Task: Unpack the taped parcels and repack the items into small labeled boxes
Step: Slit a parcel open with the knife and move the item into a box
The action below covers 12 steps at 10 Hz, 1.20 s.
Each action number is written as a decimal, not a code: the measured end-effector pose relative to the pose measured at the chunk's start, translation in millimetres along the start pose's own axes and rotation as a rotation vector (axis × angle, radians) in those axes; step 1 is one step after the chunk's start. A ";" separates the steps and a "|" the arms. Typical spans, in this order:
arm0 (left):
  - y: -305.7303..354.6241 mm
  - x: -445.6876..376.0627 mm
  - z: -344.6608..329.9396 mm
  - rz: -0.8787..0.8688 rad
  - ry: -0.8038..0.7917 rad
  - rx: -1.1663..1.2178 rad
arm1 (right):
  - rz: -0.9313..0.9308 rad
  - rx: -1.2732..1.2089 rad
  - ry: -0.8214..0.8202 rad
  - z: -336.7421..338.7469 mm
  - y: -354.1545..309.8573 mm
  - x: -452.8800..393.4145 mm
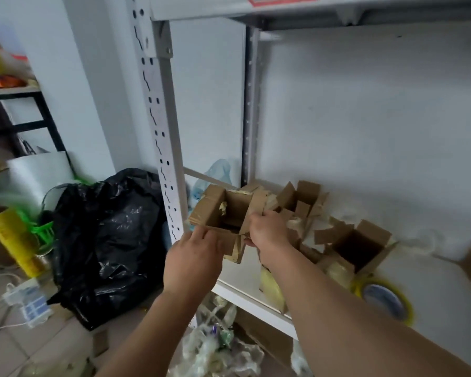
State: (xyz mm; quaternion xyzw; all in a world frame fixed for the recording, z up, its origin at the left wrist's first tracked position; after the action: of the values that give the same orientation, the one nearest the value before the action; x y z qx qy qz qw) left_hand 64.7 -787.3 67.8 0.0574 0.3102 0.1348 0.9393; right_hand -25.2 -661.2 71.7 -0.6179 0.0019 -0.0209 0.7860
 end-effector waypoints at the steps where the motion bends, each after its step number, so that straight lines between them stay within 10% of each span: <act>1: -10.0 -5.6 -30.1 0.059 -0.102 -0.071 | -0.027 0.026 -0.025 -19.5 16.2 -17.3; 6: 3.1 -0.4 -68.6 0.116 -0.271 -0.127 | -0.008 0.255 -0.095 -21.4 6.9 -19.1; 12: 295.0 20.3 -53.8 -0.373 -0.233 0.076 | 0.268 1.033 0.068 294.0 84.6 -15.2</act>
State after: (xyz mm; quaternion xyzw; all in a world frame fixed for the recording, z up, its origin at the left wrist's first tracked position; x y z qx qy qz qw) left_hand -16.0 -497.8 69.7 0.0494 0.2098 -0.0604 0.9746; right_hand -29.4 -355.2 58.7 -0.1441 0.0956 0.0615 0.9830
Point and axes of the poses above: each hand's wrist, its own x-axis away from the middle knuckle, its own z-axis out of the back of the hand, y = z × x, the point moved 4 cm from there along -x, towards the middle knuckle, and after that the axes turned 12 degrees about z, right-handed, at the moved point
